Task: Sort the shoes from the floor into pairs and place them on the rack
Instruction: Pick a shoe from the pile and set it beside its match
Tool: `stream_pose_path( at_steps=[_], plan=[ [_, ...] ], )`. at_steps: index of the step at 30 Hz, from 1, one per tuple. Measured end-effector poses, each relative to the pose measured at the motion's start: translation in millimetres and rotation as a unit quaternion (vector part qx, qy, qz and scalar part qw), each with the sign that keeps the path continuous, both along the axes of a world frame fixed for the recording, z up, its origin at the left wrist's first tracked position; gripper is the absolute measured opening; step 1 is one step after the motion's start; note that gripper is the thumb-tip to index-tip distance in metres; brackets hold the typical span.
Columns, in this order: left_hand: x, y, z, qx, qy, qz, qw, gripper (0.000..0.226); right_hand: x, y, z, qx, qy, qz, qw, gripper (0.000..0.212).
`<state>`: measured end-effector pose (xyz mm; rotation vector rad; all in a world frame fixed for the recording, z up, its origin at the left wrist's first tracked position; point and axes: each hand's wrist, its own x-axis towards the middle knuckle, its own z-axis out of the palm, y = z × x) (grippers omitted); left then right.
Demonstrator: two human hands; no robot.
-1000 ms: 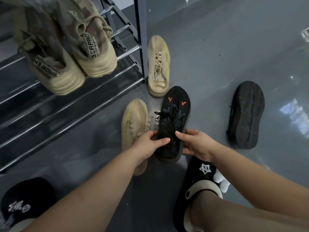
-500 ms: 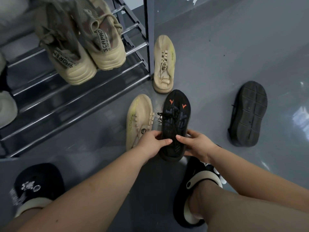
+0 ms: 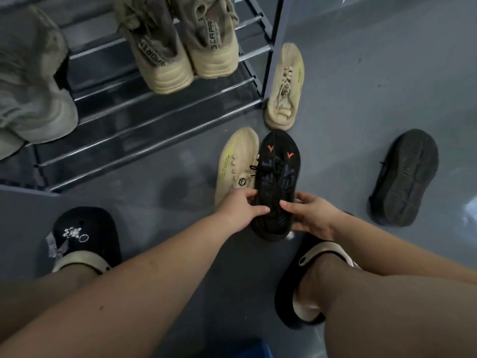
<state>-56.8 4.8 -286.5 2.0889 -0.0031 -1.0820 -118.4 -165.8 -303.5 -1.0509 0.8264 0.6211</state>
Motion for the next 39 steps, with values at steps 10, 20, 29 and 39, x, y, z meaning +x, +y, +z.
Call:
stream_pose_path(
  at_steps=[10,20,29,39],
  plan=[
    [16,4,1,0.013,-0.003,-0.043,0.999,0.055,4,4,-16,-0.016,0.020,-0.002,1.000,0.049],
    [10,1,-12,0.001,0.035,-0.028,0.999,0.054,0,3,-23,-0.029,0.027,-0.006,0.999,0.052],
    [1,-8,-9,-0.008,0.051,-0.067,0.996,0.060,-9,3,-22,-0.052,0.015,0.015,0.998,0.053],
    [29,-28,0,-0.016,-0.017,-0.089,0.996,0.058,2,-4,-10,-0.219,-0.038,0.137,0.965,0.070]
  ],
)
